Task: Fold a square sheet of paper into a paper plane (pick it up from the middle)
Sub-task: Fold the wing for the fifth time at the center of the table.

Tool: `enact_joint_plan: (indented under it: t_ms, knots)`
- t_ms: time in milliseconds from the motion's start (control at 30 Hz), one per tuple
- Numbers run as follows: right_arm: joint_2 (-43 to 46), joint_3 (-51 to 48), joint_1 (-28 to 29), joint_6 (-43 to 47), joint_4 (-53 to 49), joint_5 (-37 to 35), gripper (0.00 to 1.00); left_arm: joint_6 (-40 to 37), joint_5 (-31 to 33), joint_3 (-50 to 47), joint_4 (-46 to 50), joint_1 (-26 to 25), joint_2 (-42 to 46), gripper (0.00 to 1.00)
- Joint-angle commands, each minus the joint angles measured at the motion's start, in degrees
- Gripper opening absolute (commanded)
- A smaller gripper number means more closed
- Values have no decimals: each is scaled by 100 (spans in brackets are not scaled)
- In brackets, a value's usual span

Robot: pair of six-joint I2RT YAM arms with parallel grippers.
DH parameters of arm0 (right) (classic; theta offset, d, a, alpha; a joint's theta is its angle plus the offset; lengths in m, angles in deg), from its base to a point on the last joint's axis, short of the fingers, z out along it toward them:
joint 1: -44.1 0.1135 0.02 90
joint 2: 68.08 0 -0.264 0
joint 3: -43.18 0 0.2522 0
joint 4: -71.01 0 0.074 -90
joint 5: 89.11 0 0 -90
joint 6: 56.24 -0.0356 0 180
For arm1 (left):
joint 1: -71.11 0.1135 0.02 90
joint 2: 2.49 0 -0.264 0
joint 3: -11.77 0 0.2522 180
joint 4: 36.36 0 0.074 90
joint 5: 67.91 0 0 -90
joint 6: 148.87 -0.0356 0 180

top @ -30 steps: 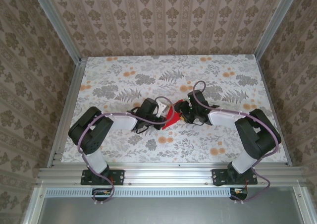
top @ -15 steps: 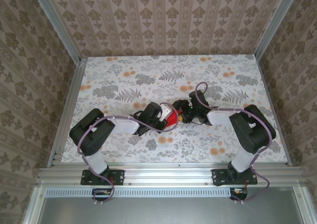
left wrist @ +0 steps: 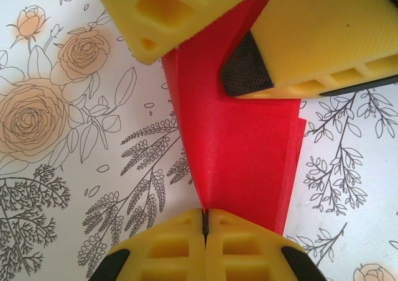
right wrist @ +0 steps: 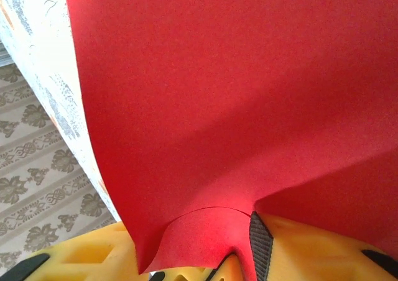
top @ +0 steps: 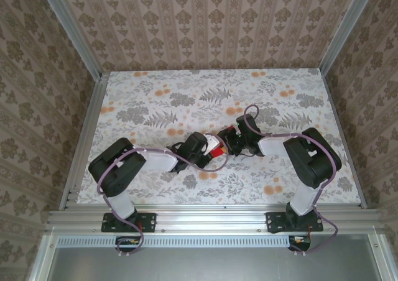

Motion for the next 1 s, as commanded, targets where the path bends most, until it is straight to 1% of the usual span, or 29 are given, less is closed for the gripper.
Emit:
enact_joint_plan:
  t_ms: [0,133,267,333,367,433,533,600,667,867,967]
  knots:
    - [110,222,-25,238,-702,-140,44,-187,296,13,228,-38,25,1]
    - [257,358,-23,472,-1187,-348,35,-99,271,24,289,-44,80,5]
    - [289,416,-23,572,-1332,-434,15,24,182,26,315,-44,175,8]
    - [310,407,-26,591,-1295,-443,7,122,97,31,361,-33,233,12]
    - [309,402,-32,607,-1251,-439,4,193,12,48,401,-29,269,15]
    - [332,373,-39,643,-1145,-437,3,380,-237,53,449,56,364,21]
    - [378,345,-57,744,-988,-354,3,788,-1044,12,442,335,498,33]
    - [420,339,-73,794,-942,-303,3,1006,-1492,-25,396,497,543,37]
    - [445,341,-92,857,-961,-266,3,1151,-1791,-65,338,628,586,39]
    - [450,358,-126,939,-1016,-164,3,1285,-2155,-82,337,839,525,38]
    - [442,358,-146,951,-1012,-138,3,1406,-2439,-80,281,947,431,38]
